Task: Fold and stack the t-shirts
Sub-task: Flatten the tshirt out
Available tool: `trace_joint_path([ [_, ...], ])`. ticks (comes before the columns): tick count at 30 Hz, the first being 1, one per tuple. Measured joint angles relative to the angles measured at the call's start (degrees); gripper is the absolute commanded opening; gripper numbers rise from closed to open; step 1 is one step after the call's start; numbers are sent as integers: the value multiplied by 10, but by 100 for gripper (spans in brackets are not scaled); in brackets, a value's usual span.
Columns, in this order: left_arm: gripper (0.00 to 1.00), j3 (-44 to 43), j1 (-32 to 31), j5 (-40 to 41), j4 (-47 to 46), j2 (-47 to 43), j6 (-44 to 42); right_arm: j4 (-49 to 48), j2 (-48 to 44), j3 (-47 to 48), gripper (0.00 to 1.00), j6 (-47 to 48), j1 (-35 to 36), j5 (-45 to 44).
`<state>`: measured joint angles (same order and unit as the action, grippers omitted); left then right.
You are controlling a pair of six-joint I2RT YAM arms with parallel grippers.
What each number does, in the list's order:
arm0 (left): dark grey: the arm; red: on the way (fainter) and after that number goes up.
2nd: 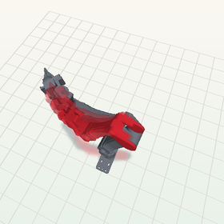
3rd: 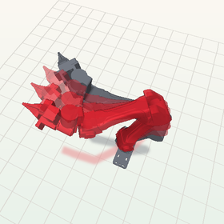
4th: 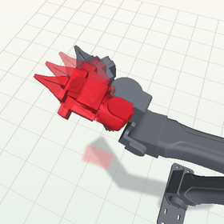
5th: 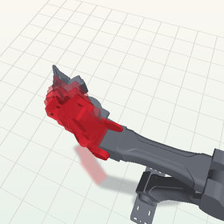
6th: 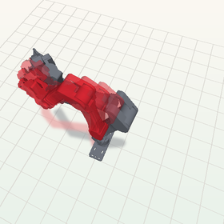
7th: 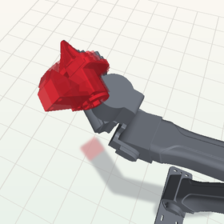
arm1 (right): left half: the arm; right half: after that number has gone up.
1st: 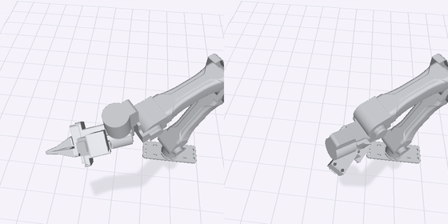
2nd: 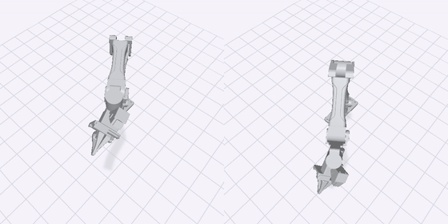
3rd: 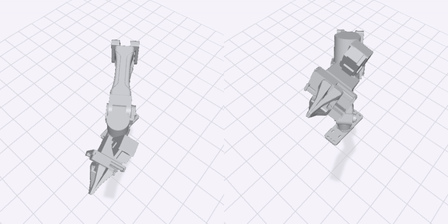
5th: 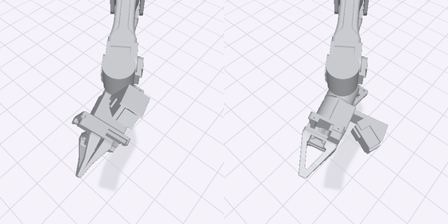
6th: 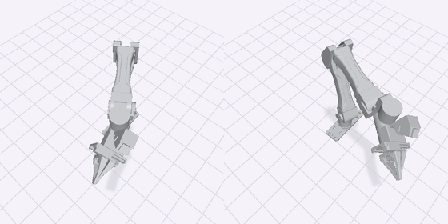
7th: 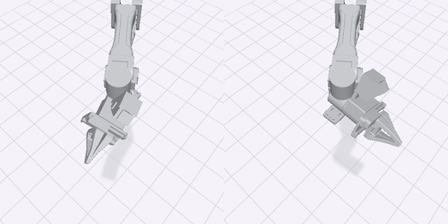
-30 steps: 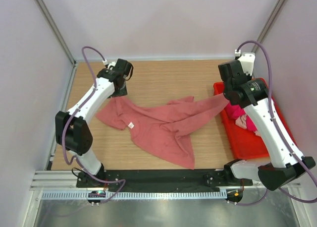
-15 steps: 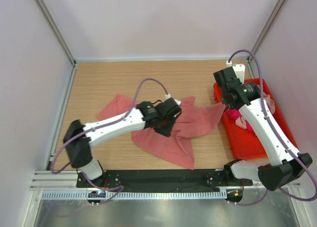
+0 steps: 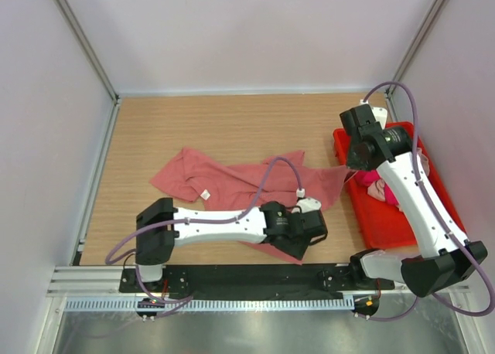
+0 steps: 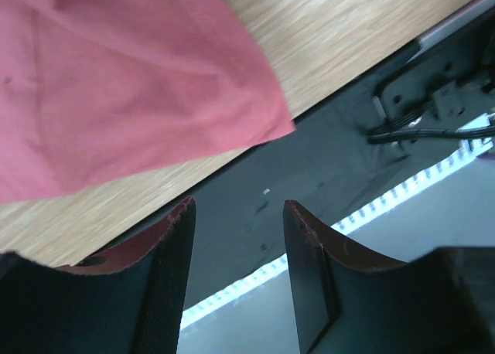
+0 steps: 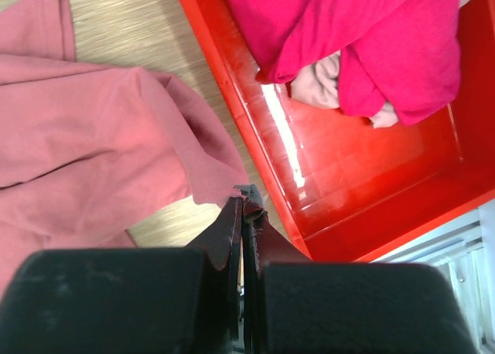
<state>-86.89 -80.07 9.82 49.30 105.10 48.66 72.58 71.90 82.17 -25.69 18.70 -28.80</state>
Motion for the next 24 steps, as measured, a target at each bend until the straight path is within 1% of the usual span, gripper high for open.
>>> trace_joint_path([
  [2,47,-21,-25,35,-9,29,35,1,-1,2,1,0,-2,12],
  [6,47,-50,-54,82,-14,94,93,5,-12,5,1,0,-2,32],
  [9,47,-70,-64,108,-7,147,125,6,-32,4,1,-2,-2,47],
  [12,46,-75,-64,129,0,175,146,6,-54,2,1,-3,-2,59],
  [15,47,-73,-61,146,11,175,160,7,-69,-3,1,-4,-2,66],
  [18,47,-52,-60,153,-3,161,165,8,-75,-5,1,-4,-2,73],
  [20,50,-37,-60,153,-9,151,163,9,-75,-5,1,-4,-2,77],
  [24,52,-29,-58,144,-29,141,156,9,-75,-5,1,-4,-2,83],
])
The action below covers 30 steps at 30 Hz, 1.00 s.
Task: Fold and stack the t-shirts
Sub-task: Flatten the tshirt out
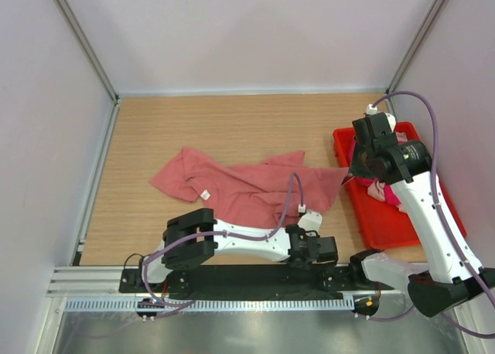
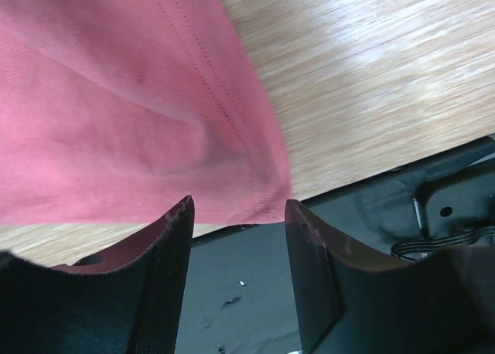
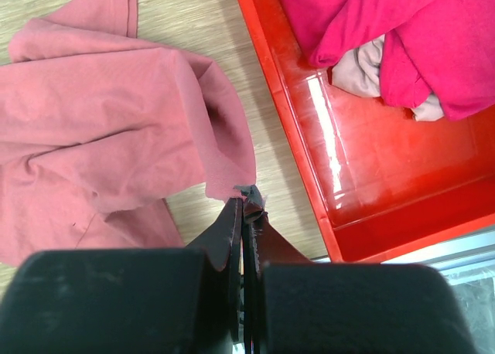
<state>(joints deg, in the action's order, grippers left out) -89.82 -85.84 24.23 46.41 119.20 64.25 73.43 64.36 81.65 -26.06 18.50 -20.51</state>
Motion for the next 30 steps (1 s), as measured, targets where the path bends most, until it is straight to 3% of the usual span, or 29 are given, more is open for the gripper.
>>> trace_joint_path([
  [11,51,42,24,-21,-42,-10,-2,0,0,0,1,0,0,8],
  [15,34,58,29,-26,-54,-20,-4,0,0,0,1,0,0,12],
  [20,2,96,35,-33,-83,-44,-11,0,2,2,1,0,0,17],
  [25,0,105,36,-29,-64,-57,-14,0,6,3,1,2,0,29],
  [30,0,98,35,25,70,-134,-6,0,17,6,1,13,0,30],
])
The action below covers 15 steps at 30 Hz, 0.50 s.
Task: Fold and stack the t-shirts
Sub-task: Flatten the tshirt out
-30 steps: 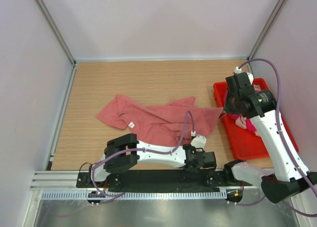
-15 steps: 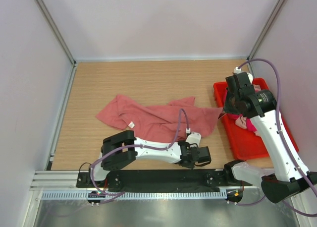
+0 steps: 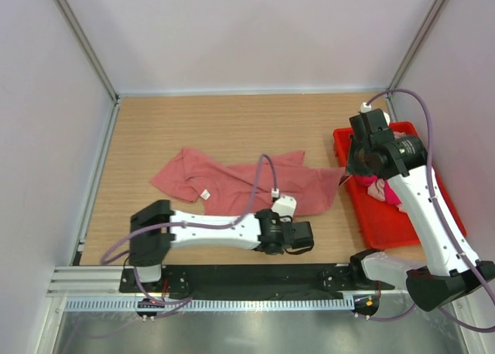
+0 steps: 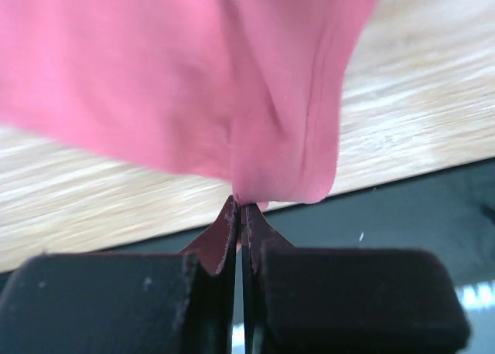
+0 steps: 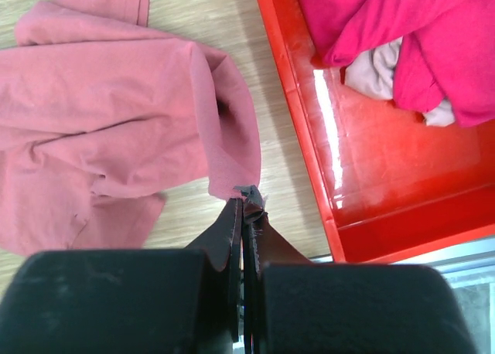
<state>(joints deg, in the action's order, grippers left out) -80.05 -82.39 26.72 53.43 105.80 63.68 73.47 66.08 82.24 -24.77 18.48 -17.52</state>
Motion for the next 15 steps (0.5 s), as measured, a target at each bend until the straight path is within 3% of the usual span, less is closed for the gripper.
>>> trace_joint_path([
  [6,0,-100,5,127,163,-179,28,-13,46,64,1,24,0,-7],
  [12,0,-220,32,263,208,-302,9,-41,109,214,1,39,0,11],
  [15,0,-294,47,329,225,-340,-52,-62,130,300,1,43,0,37],
])
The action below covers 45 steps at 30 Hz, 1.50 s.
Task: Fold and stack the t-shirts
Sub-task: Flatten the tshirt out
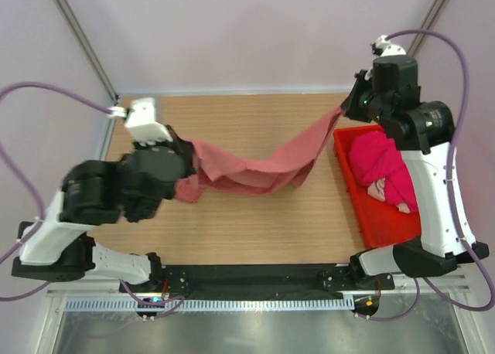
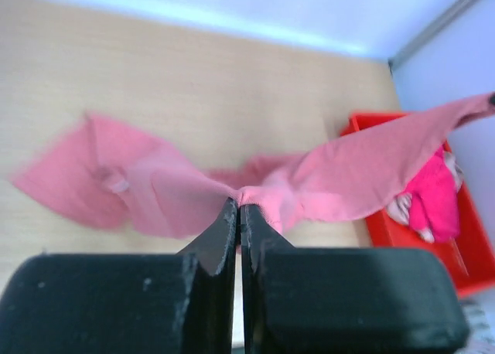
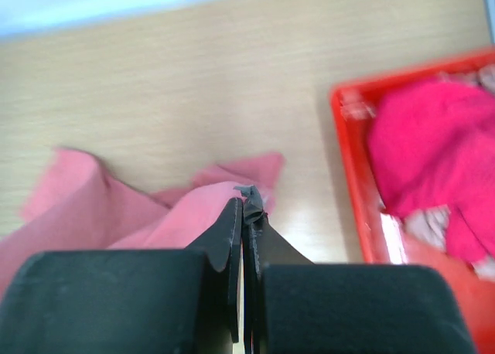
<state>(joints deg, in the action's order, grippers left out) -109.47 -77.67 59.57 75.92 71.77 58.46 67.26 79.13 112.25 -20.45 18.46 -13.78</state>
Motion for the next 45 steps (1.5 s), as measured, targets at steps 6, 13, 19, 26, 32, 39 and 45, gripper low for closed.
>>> trace_joint_path([
  [6,0,-59,1,81,-87,-100,-296,-56,-9,111,1,1,0,62],
  [13,0,-195,1,102,-329,-109,-647,-167,-70,130,1,-7,0,136],
  [19,0,-340,1,69,-459,-53,-799,-236,-106,180,1,-11,0,174],
  [26,0,-339,0,10,-536,-77,-846,-277,-138,193,1,-23,0,195],
  [32,1,-232,-77,41,-734,-94,-1033,-316,-143,89,1,-26,0,193],
  [39,1,-133,-279,45,-1079,-53,-1422,-342,-68,16,1,-20,0,176],
  [45,1,-113,-414,-36,-1330,-60,-1634,-355,-8,13,1,-3,0,163],
])
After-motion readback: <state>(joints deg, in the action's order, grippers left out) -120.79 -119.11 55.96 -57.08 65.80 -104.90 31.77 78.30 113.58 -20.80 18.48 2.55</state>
